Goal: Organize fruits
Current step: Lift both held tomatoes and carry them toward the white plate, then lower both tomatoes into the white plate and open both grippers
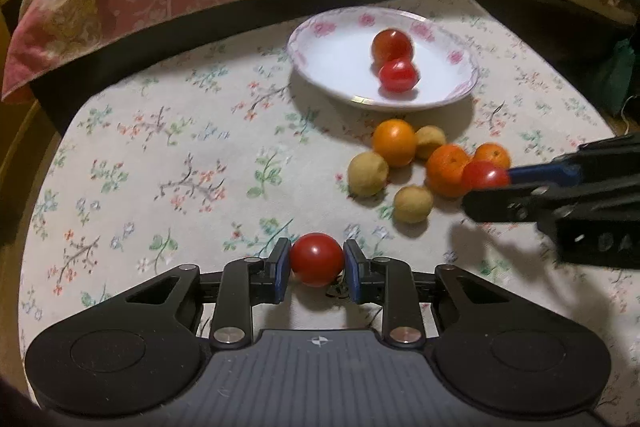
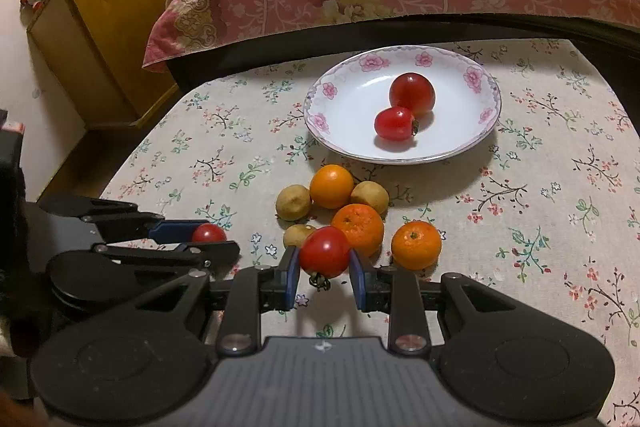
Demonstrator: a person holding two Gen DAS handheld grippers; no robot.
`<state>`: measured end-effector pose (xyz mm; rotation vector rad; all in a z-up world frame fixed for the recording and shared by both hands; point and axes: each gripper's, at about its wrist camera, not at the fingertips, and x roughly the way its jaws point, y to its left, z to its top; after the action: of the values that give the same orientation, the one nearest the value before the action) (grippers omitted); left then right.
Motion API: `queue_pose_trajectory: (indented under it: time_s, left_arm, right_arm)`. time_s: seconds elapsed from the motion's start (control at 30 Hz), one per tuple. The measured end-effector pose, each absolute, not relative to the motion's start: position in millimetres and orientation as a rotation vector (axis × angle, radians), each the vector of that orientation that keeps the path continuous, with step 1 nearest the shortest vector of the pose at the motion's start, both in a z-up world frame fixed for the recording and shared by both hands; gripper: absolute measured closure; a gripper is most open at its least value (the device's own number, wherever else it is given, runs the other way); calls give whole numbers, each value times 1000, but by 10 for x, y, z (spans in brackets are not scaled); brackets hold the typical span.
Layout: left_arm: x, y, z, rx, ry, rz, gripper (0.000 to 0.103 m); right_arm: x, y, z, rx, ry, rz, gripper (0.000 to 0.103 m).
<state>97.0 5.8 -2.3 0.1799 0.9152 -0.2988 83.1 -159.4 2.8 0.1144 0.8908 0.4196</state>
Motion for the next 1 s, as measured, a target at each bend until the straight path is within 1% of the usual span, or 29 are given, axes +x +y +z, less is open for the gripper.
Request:
queue_pose_trajectory:
  time_s: [0.43, 1.0]
  left_arm:
    - [1017, -113, 187, 157, 859, -354, 68]
    - [1574, -408, 274, 131, 793, -359, 68]
  right_arm:
    - [887, -1623, 87, 117, 868, 411, 82]
    - [1474, -1895, 139, 145, 810, 344, 82]
